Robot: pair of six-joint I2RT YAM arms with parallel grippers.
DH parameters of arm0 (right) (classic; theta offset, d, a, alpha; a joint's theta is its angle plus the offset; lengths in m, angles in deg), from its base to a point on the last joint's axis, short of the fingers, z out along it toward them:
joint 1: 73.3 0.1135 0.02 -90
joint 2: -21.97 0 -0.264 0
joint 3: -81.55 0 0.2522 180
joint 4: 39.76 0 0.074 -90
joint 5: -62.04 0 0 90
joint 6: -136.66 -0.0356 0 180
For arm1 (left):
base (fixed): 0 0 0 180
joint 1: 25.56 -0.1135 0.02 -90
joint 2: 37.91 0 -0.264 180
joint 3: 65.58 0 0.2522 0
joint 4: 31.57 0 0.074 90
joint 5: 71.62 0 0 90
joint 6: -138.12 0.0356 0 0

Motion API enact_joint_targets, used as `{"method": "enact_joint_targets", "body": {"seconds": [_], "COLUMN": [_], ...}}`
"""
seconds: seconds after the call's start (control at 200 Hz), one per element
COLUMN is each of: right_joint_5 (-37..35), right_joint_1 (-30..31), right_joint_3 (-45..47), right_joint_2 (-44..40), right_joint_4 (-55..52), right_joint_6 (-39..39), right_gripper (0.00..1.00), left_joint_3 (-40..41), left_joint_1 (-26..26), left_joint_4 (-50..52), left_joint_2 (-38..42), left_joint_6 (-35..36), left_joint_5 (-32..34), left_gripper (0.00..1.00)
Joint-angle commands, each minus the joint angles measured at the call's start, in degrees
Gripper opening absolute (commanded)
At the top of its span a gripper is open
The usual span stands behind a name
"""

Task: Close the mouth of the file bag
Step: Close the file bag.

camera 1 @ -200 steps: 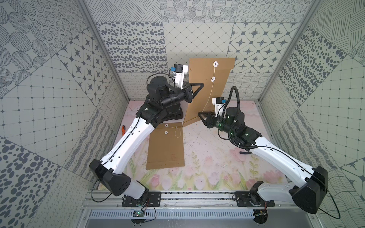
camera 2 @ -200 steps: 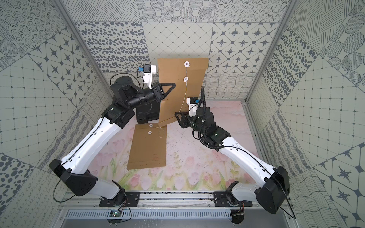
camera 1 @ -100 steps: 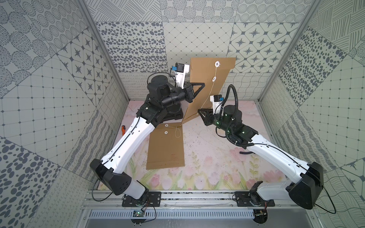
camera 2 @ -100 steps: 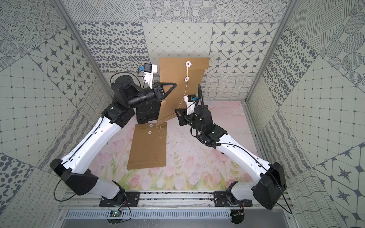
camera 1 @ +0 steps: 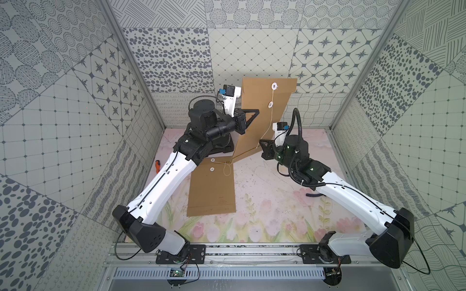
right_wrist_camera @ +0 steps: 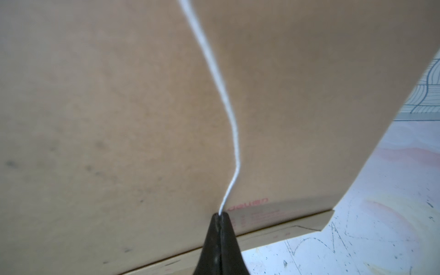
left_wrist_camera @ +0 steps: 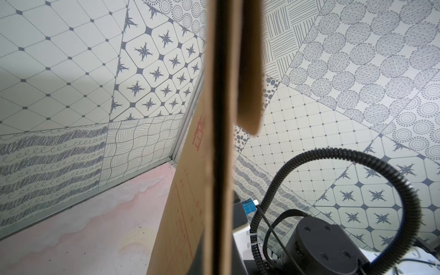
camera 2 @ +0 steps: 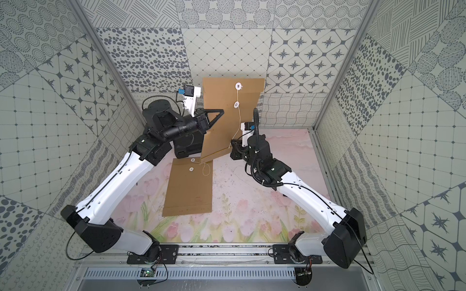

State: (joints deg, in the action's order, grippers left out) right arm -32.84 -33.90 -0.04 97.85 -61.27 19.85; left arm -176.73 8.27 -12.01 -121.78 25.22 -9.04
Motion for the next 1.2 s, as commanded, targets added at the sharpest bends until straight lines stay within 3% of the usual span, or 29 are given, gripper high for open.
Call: {"method": "enact_joint_targets", "body": {"seconds": [0.0, 0.265, 0.415, 0.495, 0.645, 0.715, 1.196], "right_joint_5": [-1.5, 12.49, 14.83, 16.27, 16.4, 16.03, 5.68], "right_joint_1": [-0.15, -0.2, -1.71, -2.92, -3.41, -3.39, -2.84], "right_joint_3": [-1.52, -0.94, 0.33, 0.68, 0.64, 0.61, 1.0], "right_joint_2": [-2.71, -4.4, -4.16, -4.01, -3.07, -2.59, -1.7], "right_joint_4": [-6.06, -10.01, -9.23, -7.81, -5.85, -4.77, -1.16], "right_joint_6": [0.24, 3.98, 4.27, 4.19, 5.38, 6.04, 14.31], "right_gripper": [0.0, 0.0, 0.0, 0.12, 0.36, 0.41, 0.43], "left_joint_3": [2.4, 6.36, 5.31, 4.62, 2.92, 1.71, -4.34], "left_joint_1": [0.21, -1.15, -1.25, -1.21, -1.27, -1.19, -0.13], "left_joint_4": [-0.13, -2.35, -2.27, -1.19, 0.4, 1.17, 6.46], "left_joint_2": [2.3, 3.97, 3.9, 3.88, 3.6, 3.29, 1.61], "left_joint_6": [8.12, 9.16, 8.99, 9.61, 11.06, 11.67, 16.78], "left_joint_5": [6.87, 8.88, 6.81, 6.09, 5.48, 4.81, 2.73], "left_gripper": [0.0, 0.0, 0.0, 0.0, 0.0, 0.0, 0.0]}}
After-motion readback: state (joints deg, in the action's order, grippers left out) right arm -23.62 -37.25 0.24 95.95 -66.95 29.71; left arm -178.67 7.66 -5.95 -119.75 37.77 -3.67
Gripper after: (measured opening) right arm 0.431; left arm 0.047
